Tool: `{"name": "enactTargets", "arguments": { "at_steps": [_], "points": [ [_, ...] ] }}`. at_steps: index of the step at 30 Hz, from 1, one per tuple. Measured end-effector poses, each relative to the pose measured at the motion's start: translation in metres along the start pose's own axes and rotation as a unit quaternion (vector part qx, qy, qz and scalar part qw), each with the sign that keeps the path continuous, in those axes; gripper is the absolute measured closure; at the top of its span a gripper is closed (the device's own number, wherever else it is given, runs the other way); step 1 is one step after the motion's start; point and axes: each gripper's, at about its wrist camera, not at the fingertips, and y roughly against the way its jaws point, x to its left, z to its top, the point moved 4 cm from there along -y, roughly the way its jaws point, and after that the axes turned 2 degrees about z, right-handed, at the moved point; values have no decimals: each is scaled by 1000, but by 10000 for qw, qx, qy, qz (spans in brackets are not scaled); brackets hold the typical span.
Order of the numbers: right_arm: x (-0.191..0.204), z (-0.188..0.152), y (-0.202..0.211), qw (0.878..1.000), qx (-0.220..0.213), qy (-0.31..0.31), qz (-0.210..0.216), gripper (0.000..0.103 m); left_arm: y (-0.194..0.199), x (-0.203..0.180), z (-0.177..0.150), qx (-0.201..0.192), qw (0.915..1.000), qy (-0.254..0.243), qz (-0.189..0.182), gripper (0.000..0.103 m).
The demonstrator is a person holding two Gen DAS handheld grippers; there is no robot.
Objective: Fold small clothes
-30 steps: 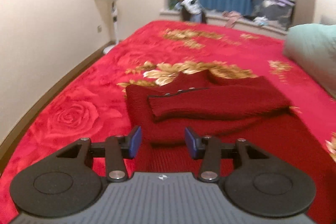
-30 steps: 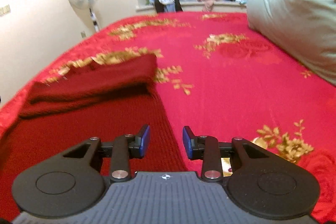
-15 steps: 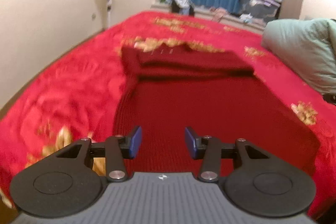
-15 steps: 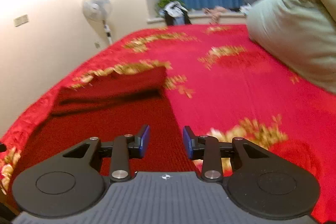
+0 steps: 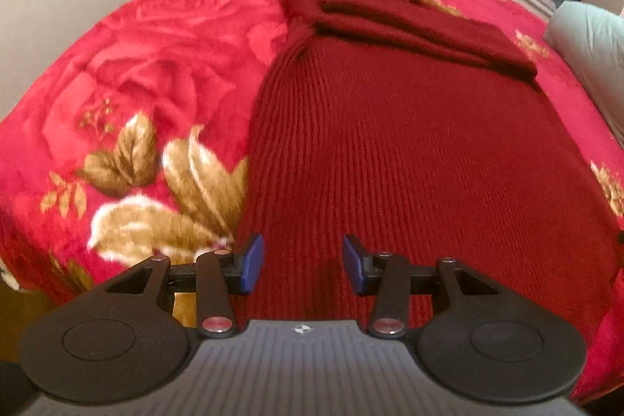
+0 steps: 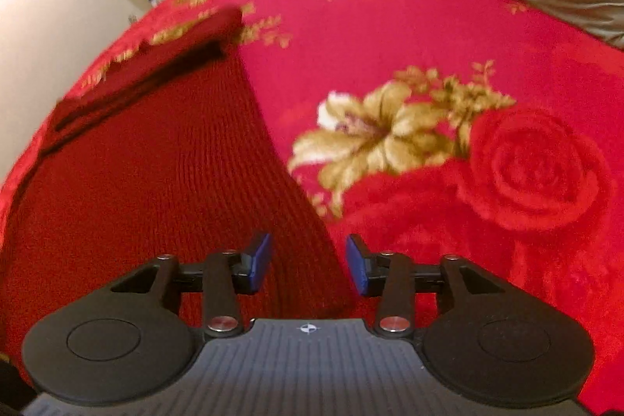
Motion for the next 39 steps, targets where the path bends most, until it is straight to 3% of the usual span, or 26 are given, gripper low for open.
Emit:
{"name": "enactTargets", "arguments": {
  "at_steps": [3, 6, 12, 18, 19, 22, 24, 26, 29, 31, 37, 38, 39],
  "points": [
    [-3, -7, -6, 9997, 206, 81, -72, 54, -5, 4, -8, 212, 9997, 49, 72, 54],
    [-2, -7, -6, 9994, 131, 246, -224, 53, -4, 9, -13, 281, 9994, 177, 57, 54],
    [-4, -3, -12, 9993, 148, 237, -235, 51, -1, 20, -20, 330, 9976, 391, 467, 55],
    [-1, -3, -17, 9990, 121, 384, -183, 50, -6, 21, -21, 490, 9969, 484, 372, 55],
    [0, -3, -18, 9990, 118, 388, -170, 51, -6, 20, -21, 483, 9970, 489, 361, 56],
    [3, -2, -18, 9990, 121, 420, -61, 69, -7, 22, -21, 499, 9966, 588, 296, 56],
    [8, -3, -17, 9989, 114, 446, 55, 78, -6, 22, -21, 481, 9965, 633, 250, 65],
    [10, -2, -14, 9988, 108, 443, 173, 78, -4, 21, -20, 427, 9968, 661, 152, 75],
    [7, 1, -10, 9993, 69, 196, 323, 76, -2, 20, -20, 407, 9969, 671, 71, 75],
    [4, 1, -13, 9997, 75, 131, 190, 74, -4, 20, -21, 448, 9966, 690, 45, 75],
    [13, -3, -16, 9988, 145, 461, 76, 69, -7, 19, -23, 512, 9968, 602, 93, 73],
    [14, -3, -16, 9988, 145, 464, 82, 71, -7, 19, -22, 497, 9968, 626, 81, 73],
    [14, -3, -16, 9988, 124, 468, 84, 78, -3, 21, -21, 374, 9969, 679, 86, 79]
  ]
}}
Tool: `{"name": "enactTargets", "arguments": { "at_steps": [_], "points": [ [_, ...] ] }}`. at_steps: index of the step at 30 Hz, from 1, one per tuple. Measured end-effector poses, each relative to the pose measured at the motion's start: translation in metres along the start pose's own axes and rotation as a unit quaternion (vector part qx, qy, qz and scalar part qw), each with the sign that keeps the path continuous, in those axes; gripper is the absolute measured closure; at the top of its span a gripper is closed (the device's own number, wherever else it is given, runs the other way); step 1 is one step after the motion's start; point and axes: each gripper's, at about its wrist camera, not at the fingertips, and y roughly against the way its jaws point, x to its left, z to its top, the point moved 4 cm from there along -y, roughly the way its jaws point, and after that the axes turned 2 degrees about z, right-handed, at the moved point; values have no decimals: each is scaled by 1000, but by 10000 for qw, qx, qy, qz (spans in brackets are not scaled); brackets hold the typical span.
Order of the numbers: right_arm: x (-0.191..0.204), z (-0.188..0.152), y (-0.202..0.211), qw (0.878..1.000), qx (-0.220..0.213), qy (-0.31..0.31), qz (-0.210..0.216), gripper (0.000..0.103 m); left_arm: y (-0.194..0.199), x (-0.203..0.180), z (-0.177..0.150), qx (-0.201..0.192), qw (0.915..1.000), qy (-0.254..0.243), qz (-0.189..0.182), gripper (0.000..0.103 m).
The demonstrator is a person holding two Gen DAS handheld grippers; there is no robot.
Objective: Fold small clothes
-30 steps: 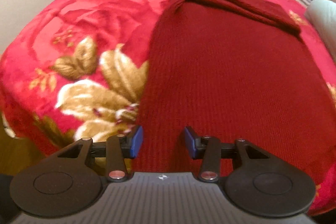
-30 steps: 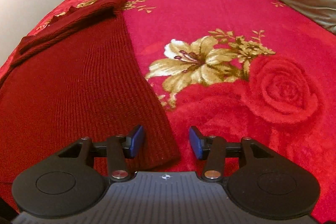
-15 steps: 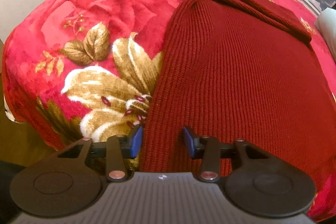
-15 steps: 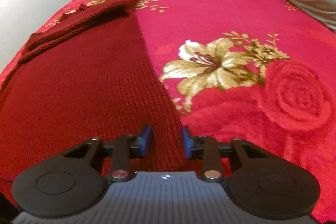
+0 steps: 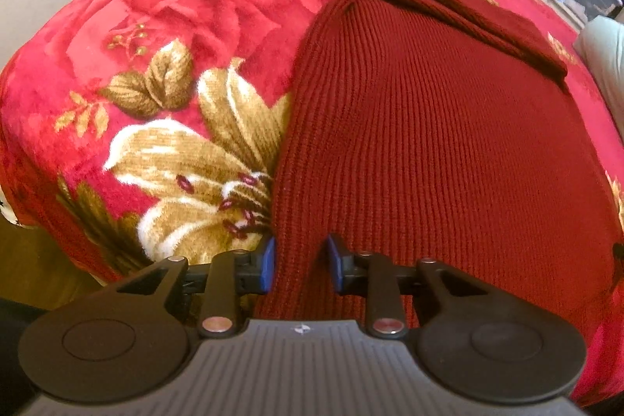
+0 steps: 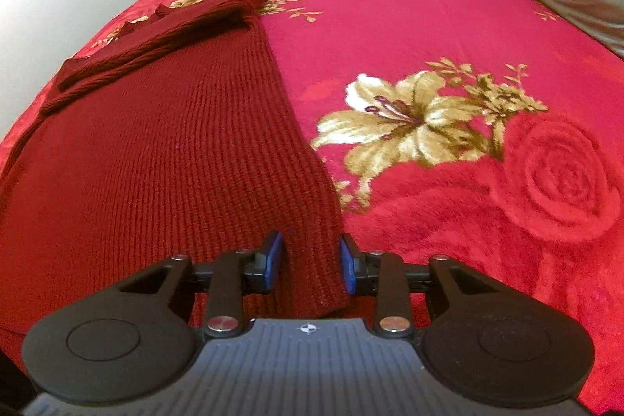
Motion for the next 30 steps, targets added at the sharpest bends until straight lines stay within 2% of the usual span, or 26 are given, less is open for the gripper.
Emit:
{"name": "enactTargets", "arguments": {
  "at_steps": [2, 3, 4, 6, 8, 11, 17, 19, 21, 25, 30],
  "points": [
    [2, 2, 4, 9999, -131, 60, -16, 87, 16, -3, 6, -504, 9987, -38, -67, 83],
    [4, 5, 10, 9995, -313, 78, 45, 87, 25, -7, 9, -773, 9967, -122, -193, 83],
    [6, 8, 15, 9988, -457, 54, 186, 87, 30, -10, 11, -883, 9955, -160, -306, 83],
    [8, 11, 21, 9972, -599, -21, 438, 83, 20, -12, 8, -587, 9976, -174, -310, 82],
    [7, 9, 14, 9988, -416, 10, 275, 81, 3, -9, 1, -64, 9997, -80, -234, 82],
    [6, 2, 2, 9999, -104, 96, 56, 78, 6, -10, 3, -132, 9992, -77, -356, 74],
    [13, 1, 1, 9993, -106, 348, -53, 77, 6, -15, 0, -125, 9993, -244, -260, 74],
    [11, 2, 2, 9994, -127, 313, -43, 85, 8, -9, 2, -236, 9995, -148, -161, 87],
    [9, 4, 6, 9995, -234, 221, -20, 89, 10, -3, 4, -307, 9994, 49, -173, 91],
    [2, 8, 11, 9994, -337, -59, 99, 89, 8, 0, 4, -153, 9993, 130, -315, 89],
    [2, 2, -1, 10000, -35, -3, 17, 81, 9, -1, -3, -33, 9994, 38, -328, 82]
  ]
}}
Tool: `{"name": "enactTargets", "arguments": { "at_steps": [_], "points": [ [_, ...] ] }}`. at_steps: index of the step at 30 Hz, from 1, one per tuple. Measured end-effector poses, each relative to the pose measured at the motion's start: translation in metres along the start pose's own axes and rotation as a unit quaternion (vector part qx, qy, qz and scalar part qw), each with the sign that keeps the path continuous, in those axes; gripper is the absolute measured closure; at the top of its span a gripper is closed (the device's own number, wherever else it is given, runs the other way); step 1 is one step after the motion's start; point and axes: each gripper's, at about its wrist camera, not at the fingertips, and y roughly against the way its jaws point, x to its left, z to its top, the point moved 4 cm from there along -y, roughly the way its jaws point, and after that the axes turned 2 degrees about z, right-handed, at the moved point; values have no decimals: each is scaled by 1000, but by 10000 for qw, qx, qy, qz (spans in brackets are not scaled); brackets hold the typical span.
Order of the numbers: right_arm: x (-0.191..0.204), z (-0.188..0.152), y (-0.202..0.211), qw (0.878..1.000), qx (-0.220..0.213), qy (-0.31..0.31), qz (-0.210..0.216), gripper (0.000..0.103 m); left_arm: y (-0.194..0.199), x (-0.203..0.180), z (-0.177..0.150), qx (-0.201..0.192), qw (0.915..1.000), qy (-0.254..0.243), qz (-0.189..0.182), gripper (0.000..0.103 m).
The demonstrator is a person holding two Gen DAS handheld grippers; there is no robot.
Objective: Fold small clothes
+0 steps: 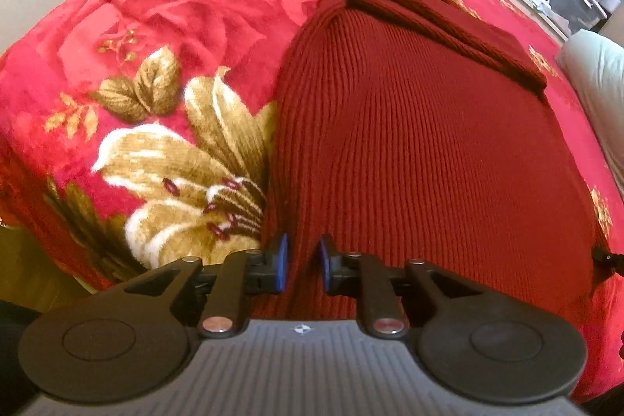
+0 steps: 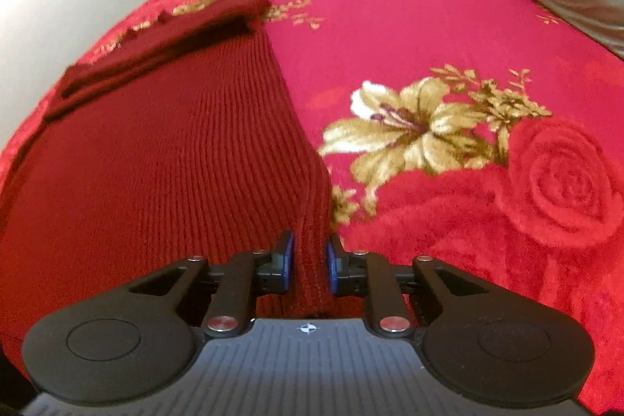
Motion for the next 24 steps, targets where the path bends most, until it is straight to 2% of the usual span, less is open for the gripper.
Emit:
{"name": "enactTargets", "arguments": {
  "at_steps": [2, 4, 5, 6, 9, 10, 11, 12, 13, 14, 15, 17, 18, 19, 21, 23, 24],
  "points": [
    [1, 0, 0, 10000, 11, 21, 3, 81, 2, 2, -5, 15, 9999, 11, 129, 81],
    [-2, 1, 0, 10000, 15, -65, 13, 81, 4, 5, -10, -10, 9995, 51, 296, 69],
    [-3, 1, 0, 10000, 22, -93, 4, 79, 4, 6, -12, -29, 9992, 53, 398, 54],
    [-3, 1, 0, 9999, 26, -97, -10, 76, 2, 7, -13, 15, 9989, 49, 470, 50],
    [-2, 0, -1, 9999, 30, 37, -145, 67, -1, 4, -13, 63, 9990, -19, 443, 50],
    [-1, 0, -2, 9998, 34, 81, -192, 67, -2, 2, -13, 82, 9991, -71, 402, 51],
    [-1, 0, -2, 9997, 42, 105, -203, 67, -4, 0, -13, 89, 9992, -138, 378, 55],
    [0, 0, -3, 9997, 49, 124, -213, 67, -4, -3, -13, 67, 9992, -205, 342, 74],
    [0, 0, -3, 9996, 52, 146, -214, 68, -2, -4, -13, -6, 9994, -217, 277, 87],
    [1, 0, -3, 9996, 47, 171, -208, 81, 5, -5, -11, -217, 9993, -206, 234, 90],
    [1, 2, -1, 9998, -10, 164, -135, 90, 13, -6, -8, -427, 9989, -183, 55, 91],
    [2, 6, 8, 9997, -234, 44, -29, 90, 25, -7, -5, -700, 9973, -115, -204, 90],
    [1, 8, 12, 9994, -340, -35, 50, 90, 25, -6, -4, -673, 9974, -52, -256, 89],
    [0, 10, 13, 9992, -378, -116, 105, 89, 19, -2, -6, -476, 9985, 65, -252, 88],
    [-5, 7, 7, 9996, -184, -223, 66, 83, 1, 6, -12, 110, 9990, 356, -248, 75],
    [-6, 0, -4, 9998, 105, -184, -37, 79, -4, 10, -13, 259, 9981, 515, -228, 74],
    [-4, 0, -4, 9999, 77, -126, -58, 78, -4, 10, -12, 267, 9979, 531, -259, 74]
  ]
}}
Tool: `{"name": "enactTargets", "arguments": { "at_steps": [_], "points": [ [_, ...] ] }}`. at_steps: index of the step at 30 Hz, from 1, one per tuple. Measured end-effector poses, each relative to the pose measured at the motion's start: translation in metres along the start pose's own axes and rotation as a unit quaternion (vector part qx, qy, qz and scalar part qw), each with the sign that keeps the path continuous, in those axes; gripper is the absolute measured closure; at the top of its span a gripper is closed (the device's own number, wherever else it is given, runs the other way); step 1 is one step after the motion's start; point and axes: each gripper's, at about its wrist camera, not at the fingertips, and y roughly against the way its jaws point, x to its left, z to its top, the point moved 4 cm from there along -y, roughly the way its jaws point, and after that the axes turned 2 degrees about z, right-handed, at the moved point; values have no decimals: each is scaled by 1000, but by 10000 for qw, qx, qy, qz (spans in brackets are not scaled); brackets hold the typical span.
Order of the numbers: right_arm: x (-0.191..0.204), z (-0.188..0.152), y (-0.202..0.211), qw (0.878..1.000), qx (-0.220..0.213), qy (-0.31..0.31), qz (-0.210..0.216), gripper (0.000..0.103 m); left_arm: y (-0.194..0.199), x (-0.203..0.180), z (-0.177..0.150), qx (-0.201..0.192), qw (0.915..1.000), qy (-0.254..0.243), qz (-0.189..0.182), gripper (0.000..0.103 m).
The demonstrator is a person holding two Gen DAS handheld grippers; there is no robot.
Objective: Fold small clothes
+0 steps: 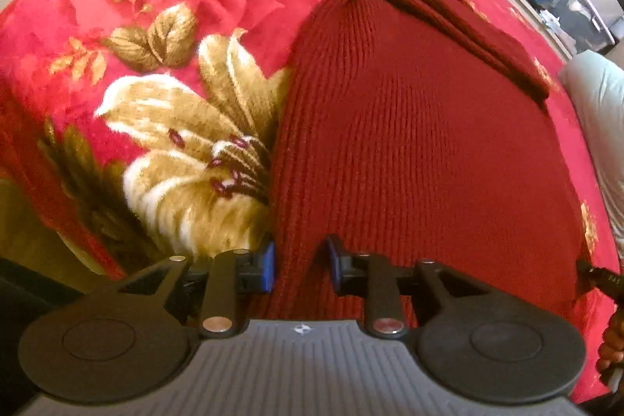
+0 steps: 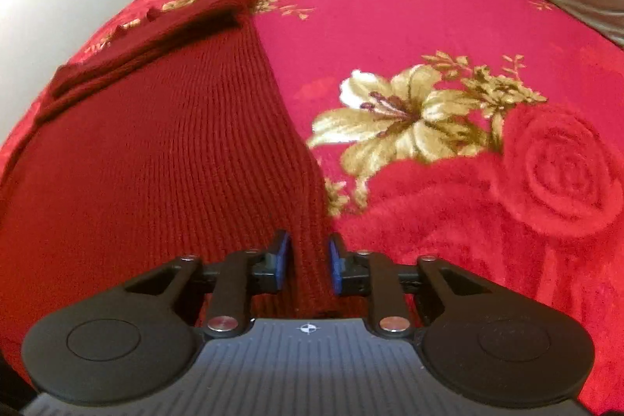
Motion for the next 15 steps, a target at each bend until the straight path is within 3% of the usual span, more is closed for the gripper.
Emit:
{"name": "enactTargets", "arguments": {
  "at_steps": [12, 15],
  "points": [
    [4, 1, 1, 10000, -14, 77, -20, 75, -1, -6, -2, -45, 9997, -224, 101, 69],
    [5, 1, 2, 9999, -47, 118, -27, 80, 0, -5, -3, -20, 9996, -259, 116, 67]
  ]
}}
